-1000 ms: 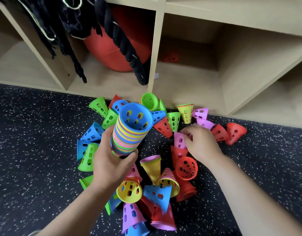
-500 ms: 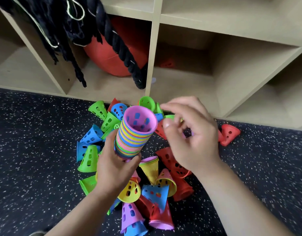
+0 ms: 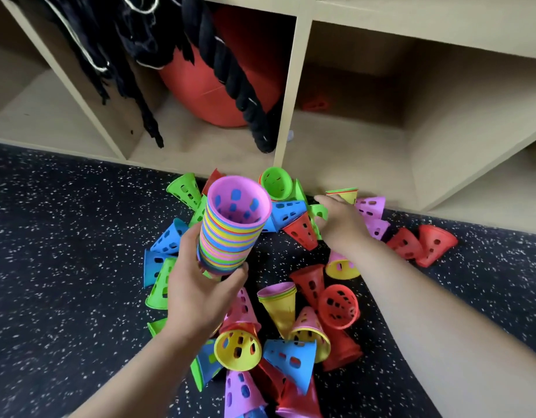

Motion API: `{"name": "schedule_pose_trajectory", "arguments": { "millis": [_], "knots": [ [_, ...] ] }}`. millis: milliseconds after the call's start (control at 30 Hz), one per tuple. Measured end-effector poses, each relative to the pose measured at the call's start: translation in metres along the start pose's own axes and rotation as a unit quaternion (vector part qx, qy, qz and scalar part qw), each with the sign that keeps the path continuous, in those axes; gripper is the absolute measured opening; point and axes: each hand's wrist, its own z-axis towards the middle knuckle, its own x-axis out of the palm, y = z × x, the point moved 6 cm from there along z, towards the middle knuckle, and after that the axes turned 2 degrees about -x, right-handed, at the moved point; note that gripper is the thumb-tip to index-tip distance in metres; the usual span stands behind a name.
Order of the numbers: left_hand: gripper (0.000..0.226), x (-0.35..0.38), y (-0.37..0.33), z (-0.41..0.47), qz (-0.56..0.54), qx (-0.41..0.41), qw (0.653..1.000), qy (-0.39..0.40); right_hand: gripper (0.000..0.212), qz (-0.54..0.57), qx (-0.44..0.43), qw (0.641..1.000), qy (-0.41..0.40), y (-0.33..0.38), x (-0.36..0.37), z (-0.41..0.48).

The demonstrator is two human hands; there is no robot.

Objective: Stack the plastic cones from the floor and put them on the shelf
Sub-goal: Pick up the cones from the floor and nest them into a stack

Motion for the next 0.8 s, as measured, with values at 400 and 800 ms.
{"name": "schedule_pose_trajectory", "arguments": {
  "millis": [400,800],
  "knots": [
    [0.075,0.001,-0.004,-0.006,0.011,0.007,1.000,0.009,0.012,0.207,-0.095,0.894,-0.385,0.035,-0.105,-0.089],
    [0.082,-0.004,-0.020,-0.025,-0.012,0.033,0.999,0.001,0.015,0.342,-0.197,0.862,-0.318,0.117,-0.113,-0.157]
  ]
}}
